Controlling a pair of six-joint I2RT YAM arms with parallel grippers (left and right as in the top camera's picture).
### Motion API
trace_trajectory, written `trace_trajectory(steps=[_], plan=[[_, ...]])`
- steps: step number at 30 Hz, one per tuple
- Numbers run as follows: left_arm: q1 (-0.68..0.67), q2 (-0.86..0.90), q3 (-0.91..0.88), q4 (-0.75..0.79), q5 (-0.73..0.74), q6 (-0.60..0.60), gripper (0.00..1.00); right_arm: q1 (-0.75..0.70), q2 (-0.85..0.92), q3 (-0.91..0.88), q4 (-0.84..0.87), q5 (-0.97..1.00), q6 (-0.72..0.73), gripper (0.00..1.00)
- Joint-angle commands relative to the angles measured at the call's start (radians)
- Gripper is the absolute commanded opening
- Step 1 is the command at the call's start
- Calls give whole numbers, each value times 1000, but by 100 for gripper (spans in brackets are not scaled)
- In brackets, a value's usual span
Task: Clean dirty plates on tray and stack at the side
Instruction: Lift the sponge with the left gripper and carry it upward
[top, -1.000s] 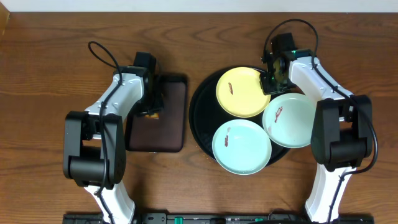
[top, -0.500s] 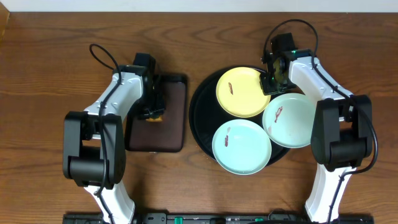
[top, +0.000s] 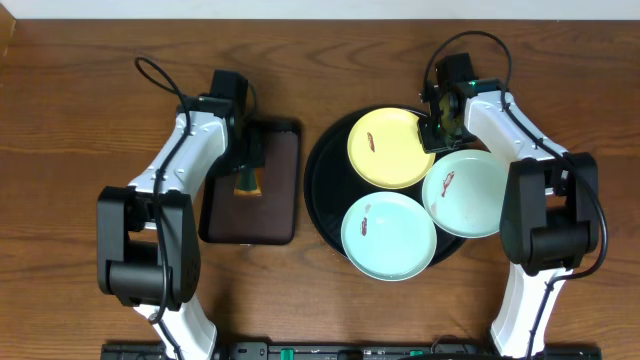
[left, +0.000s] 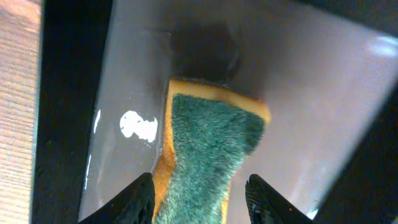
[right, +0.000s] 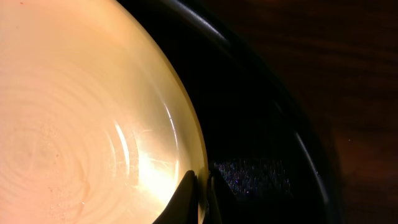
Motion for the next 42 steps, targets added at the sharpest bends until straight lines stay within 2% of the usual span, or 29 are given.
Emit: trace_trajectory(steps=[1, 11, 19, 24, 26, 30, 34, 42], plan=[[2, -13, -47, 22, -29, 5, 49, 10, 8, -8, -2, 0, 3, 6], [2, -9, -86, 77, -22, 6, 54, 11, 8, -8, -1, 0, 3, 6], [2, -4, -137, 153, -21, 6, 52, 12, 8, -8, -1, 0, 3, 6], [2, -4, -134, 160, -14, 32, 25, 11, 8, -8, -1, 0, 3, 6], [2, -5, -124, 156, 23, 57, 8, 11, 8, -8, -1, 0, 3, 6], [2, -47, -91, 120, 42, 70, 7, 12, 8, -8, 0, 0, 3, 6], [-10, -167, -91, 118, 24, 69, 7, 11, 8, -8, -1, 0, 3, 6], [-128, -449, -95, 92, -231, 47, 8, 12, 8, -8, -2, 0, 3, 6]])
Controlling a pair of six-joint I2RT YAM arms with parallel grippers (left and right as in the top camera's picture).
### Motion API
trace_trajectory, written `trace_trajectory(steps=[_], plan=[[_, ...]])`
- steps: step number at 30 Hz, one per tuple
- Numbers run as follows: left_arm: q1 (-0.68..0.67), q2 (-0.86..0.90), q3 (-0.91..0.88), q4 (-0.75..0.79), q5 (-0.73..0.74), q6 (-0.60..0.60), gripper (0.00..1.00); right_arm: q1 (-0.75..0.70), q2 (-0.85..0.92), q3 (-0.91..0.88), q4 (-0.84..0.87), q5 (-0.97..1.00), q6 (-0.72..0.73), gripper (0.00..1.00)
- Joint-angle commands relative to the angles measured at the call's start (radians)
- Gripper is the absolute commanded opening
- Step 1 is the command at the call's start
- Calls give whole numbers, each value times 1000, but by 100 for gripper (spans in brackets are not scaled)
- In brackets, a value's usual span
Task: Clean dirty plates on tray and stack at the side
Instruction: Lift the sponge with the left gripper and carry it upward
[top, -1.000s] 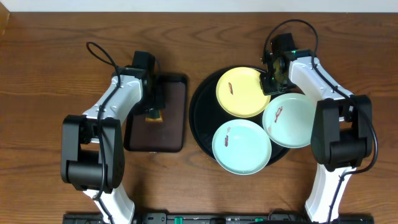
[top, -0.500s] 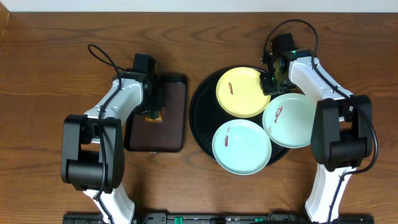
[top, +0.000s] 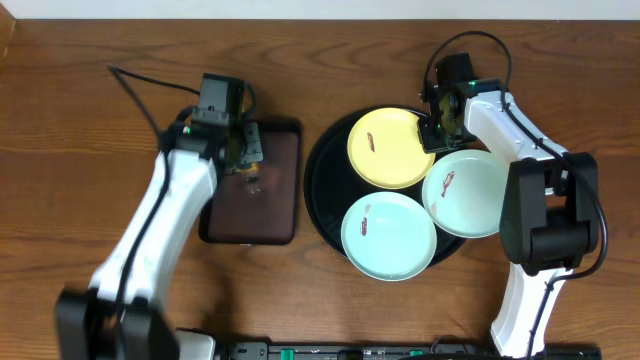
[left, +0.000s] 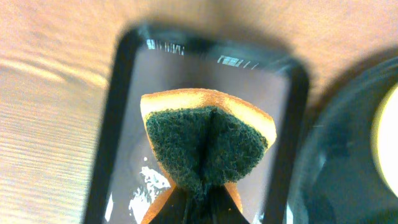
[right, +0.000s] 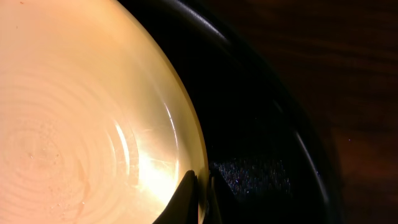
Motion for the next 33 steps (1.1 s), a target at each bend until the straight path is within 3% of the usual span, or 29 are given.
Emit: trace_trajectory(steps=[1, 11, 33], plan=[[-73, -97, 24, -10, -181, -6, 7, 12, 8, -8, -1, -1, 3, 6], [-251, -163, 7, -19, -623, -149, 7, 12, 8, -8, -1, -1, 3, 6], [-249, -156, 7, 47, -629, -135, 7, 12, 8, -8, -1, -1, 3, 7]])
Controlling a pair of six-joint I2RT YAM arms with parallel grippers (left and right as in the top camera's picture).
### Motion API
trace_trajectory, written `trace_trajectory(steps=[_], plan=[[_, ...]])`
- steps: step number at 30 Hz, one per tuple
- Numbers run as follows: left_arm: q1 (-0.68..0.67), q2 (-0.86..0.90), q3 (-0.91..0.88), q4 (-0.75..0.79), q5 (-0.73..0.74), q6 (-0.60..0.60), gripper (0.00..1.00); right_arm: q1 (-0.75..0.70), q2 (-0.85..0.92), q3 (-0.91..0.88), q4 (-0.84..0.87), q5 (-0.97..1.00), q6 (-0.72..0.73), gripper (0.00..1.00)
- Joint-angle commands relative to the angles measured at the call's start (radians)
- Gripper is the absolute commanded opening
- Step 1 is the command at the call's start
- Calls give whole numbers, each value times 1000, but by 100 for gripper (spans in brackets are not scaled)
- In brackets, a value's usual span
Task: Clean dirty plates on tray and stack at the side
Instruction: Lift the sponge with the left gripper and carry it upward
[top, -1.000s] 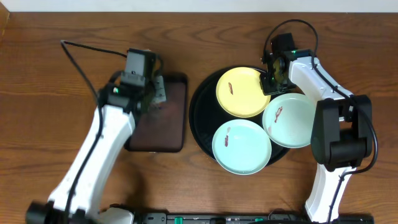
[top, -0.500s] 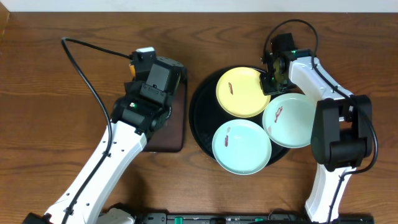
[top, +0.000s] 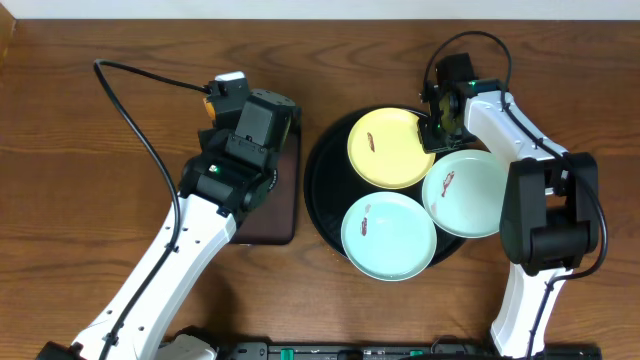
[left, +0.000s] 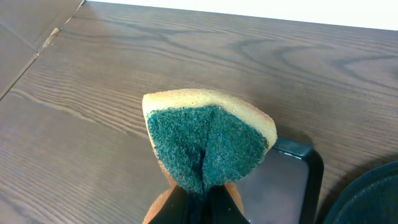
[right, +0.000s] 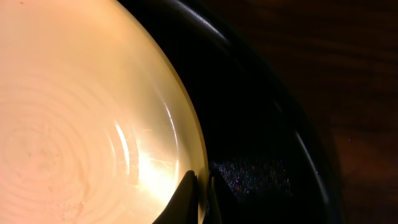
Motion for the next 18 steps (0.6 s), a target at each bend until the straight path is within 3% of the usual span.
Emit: trace_trajectory(steps=[1, 5, 7, 9, 10, 12, 14, 15, 17, 18], plan=[[0, 3, 7, 4, -33, 1, 7, 12, 8, -8, -1, -1, 3, 7], [0, 29, 4, -29, 174, 17, 7, 12, 8, -8, -1, 0, 3, 7], [0, 55, 4, -34, 140, 77, 7, 12, 8, -8, -1, 0, 3, 7], [16, 92, 4, -28, -57, 63, 8, 12, 8, -8, -1, -1, 3, 7], [29, 105, 4, -20, -79, 38, 7, 12, 8, -8, -1, -1, 3, 7], [51, 118, 4, -12, 49, 11, 7, 12, 8, -8, 0, -1, 3, 7], [59, 130, 4, -2, 174, 116, 8, 12, 8, -8, -1, 0, 3, 7], [61, 131, 4, -7, 135, 145, 7, 12, 8, -8, -1, 0, 3, 6], [80, 128, 5, -21, 60, 83, 7, 12, 8, -8, -1, -1, 3, 7], [97, 125, 5, -17, 103, 66, 7, 12, 8, -8, -1, 0, 3, 7]])
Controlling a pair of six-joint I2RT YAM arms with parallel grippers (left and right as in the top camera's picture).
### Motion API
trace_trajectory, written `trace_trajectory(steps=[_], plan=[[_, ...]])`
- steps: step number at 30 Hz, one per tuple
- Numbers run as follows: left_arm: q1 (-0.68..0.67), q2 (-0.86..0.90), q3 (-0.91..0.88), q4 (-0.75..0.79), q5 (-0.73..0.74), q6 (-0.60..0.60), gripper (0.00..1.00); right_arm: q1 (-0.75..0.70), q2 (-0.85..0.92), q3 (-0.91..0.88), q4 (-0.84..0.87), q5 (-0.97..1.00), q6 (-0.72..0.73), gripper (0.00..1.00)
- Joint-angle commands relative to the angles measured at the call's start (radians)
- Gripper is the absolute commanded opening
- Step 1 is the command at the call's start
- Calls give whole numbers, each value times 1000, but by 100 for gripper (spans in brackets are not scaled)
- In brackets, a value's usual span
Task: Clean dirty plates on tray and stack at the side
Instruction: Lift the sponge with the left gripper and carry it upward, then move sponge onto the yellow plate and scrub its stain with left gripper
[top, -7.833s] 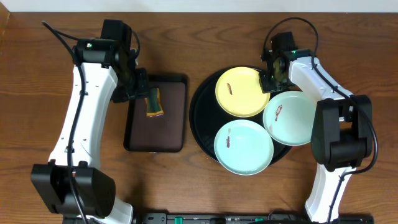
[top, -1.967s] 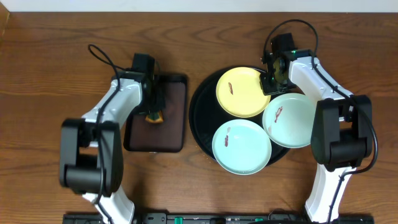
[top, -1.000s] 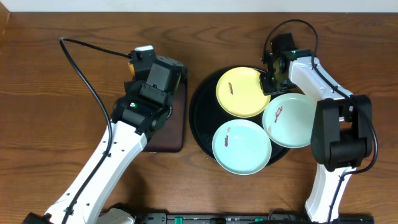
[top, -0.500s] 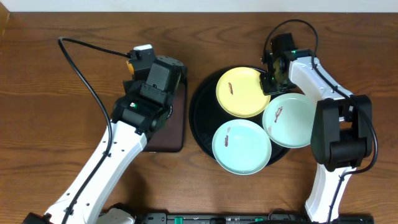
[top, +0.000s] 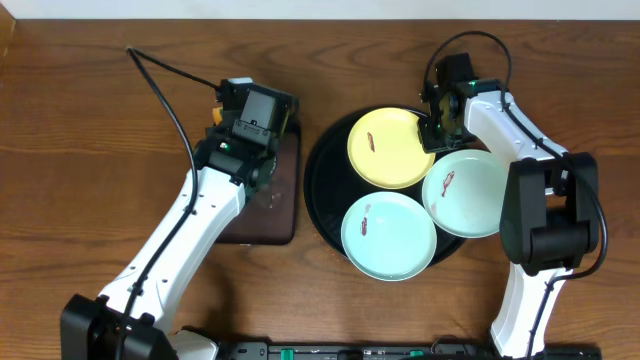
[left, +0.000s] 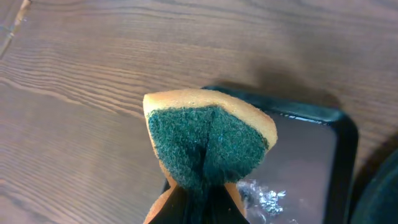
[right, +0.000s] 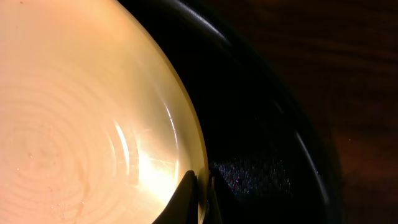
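Three dirty plates lie on the round black tray (top: 325, 160): a yellow plate (top: 390, 147) at the back, a pale blue plate (top: 388, 236) in front, and a pale green plate (top: 467, 192) on the right, each with a brown smear. My right gripper (right: 200, 190) is shut on the yellow plate's right rim (right: 186, 118). My left gripper (left: 198, 211) is shut on a yellow sponge with a green scrub face (left: 208, 143), held above the far end of the dark rectangular tray (left: 311, 162).
The dark rectangular tray (top: 285, 215) holds a little water and lies left of the round tray. Bare wooden table (top: 90, 130) lies around both trays. The left arm's cable (top: 165, 85) loops over the table at the back left.
My left gripper with the sponge now hangs lower, over the far end of the rectangular tray instead of over bare table. The right gripper has not moved.
At first my left gripper stood open around the sponge lying in the rectangular tray. It then held the pinched sponge above that tray, later high over the table, and now low over the tray's far end. My right gripper gripped the yellow plate's rim throughout.
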Motion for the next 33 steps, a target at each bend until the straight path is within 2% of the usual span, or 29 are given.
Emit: trace_trajectory(steps=[1, 3, 8, 13, 19, 26, 30, 33], plan=[[47, -11, 5, 7, 79, -5, 7, 12, 8, -8, 0, -1, 3, 7], [80, -11, 6, 16, 236, 27, 7, 12, 8, -8, 2, -1, 3, 7], [138, -11, 10, 8, 296, 28, 8, 12, 8, -8, 3, -1, 3, 7], [212, -8, 94, -96, 431, 36, 7, 12, 8, -8, 3, -1, 3, 8], [273, 59, 327, -338, 473, 35, 7, 13, 8, -8, 3, -1, 3, 8], [276, 316, 610, -651, 539, 84, 7, 12, 8, -8, 3, -1, 3, 7], [275, 412, 642, -638, 550, 103, 7, 12, 8, -8, 4, -1, 3, 7], [264, 435, 641, -585, 628, 103, 7, 13, 8, -8, 4, -1, 3, 6]])
